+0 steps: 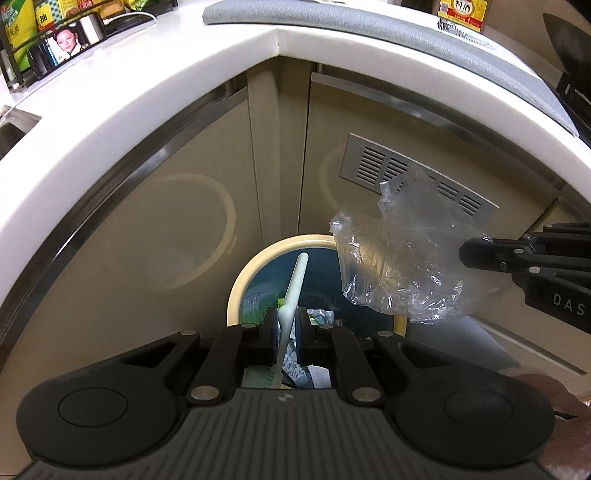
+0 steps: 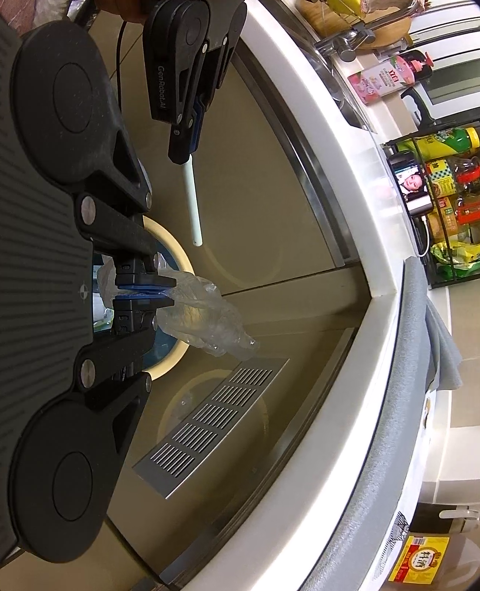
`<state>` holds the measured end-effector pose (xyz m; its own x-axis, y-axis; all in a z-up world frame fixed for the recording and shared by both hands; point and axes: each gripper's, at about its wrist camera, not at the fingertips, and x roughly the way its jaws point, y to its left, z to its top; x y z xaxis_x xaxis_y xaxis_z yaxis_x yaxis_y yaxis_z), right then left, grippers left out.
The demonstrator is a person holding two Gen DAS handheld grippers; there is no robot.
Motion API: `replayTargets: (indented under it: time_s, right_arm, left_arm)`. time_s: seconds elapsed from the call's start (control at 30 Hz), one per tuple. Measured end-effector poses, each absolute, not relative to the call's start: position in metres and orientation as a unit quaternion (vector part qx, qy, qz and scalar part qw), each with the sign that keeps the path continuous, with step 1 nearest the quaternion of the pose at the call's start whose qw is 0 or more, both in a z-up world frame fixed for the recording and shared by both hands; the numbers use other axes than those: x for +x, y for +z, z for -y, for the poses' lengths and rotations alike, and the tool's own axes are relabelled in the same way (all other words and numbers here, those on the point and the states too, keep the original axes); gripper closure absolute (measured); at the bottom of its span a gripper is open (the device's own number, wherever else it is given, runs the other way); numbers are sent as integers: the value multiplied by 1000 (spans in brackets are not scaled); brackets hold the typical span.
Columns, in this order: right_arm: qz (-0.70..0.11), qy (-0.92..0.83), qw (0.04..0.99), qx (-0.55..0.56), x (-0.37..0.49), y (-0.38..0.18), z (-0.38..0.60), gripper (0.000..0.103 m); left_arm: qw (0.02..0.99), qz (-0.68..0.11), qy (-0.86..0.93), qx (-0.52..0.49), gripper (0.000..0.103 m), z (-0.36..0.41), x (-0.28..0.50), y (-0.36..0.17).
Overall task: Collect trash
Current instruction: 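Open both tools to drop the toothbrush and wrapper into the bin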
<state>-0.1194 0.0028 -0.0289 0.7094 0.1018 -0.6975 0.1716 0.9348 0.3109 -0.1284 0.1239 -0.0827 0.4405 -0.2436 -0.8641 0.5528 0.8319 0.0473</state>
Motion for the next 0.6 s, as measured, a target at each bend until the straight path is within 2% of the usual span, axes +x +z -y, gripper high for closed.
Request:
replayTargets:
  time_s: [0.6]
  right_arm:
    - [-438, -16, 875, 205, -88, -67, 3, 100]
  left_arm:
    - [805, -517, -238, 167, 93, -109, -98, -128]
